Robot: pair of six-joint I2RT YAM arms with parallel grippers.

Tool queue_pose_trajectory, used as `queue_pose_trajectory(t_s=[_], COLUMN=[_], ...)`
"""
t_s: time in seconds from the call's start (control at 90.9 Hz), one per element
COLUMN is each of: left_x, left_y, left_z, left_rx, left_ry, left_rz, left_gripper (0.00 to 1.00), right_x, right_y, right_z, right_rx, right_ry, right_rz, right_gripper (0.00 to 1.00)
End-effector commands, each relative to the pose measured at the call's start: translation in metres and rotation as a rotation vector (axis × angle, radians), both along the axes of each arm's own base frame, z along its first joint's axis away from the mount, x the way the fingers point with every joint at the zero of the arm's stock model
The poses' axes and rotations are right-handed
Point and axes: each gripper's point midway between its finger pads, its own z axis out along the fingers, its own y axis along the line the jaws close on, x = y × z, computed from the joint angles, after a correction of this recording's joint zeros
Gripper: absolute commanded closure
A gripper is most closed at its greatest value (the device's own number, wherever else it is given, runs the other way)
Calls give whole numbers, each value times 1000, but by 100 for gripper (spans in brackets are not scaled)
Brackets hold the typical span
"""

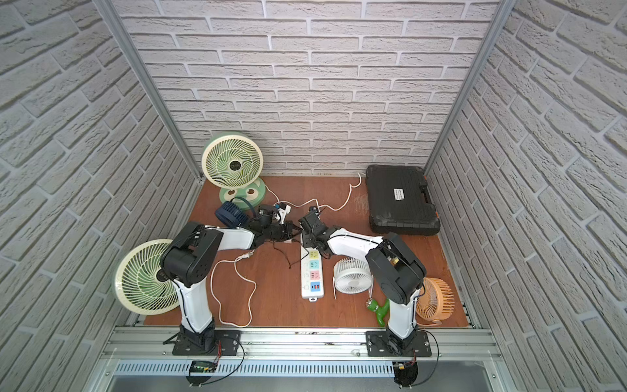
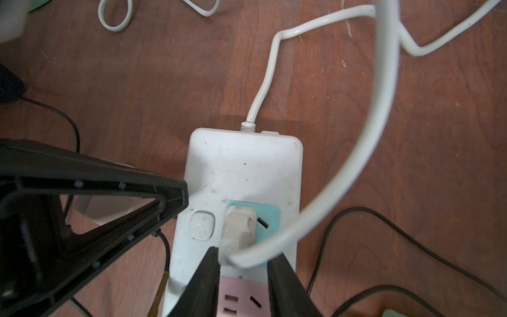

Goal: Unplug the desk fan from the power strip
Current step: Remove the plug from the socket.

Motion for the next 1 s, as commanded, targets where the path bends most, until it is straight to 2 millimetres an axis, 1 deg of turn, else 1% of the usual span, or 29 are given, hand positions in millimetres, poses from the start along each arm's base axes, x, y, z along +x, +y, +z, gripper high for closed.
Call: queue_pose_trajectory(t_s=[0.0, 0.418, 0.715, 0.891, 0.99], left_x=[8, 6, 6, 6, 5], left_y=[-9, -15, -18, -17, -16], left_z=[11, 0, -1, -6, -9], left_rx=[-33, -25, -12, 1, 13], left_ry=[-46, -18, -14, -1, 5], left_rz=[-16, -26, -33, -27, -26], left_gripper=[100, 100, 100, 100, 100], right_x=[13, 17, 17, 16, 16], right_y=[9, 11, 15, 20, 21], right_z=[11, 2, 8, 16, 17], right_rx=[26, -1, -31, -98, -101], right_ry=[-52, -49, -70, -99, -99], right_rz=[-16, -21, -6, 9, 16], right_gripper=[68, 79, 86, 88, 88])
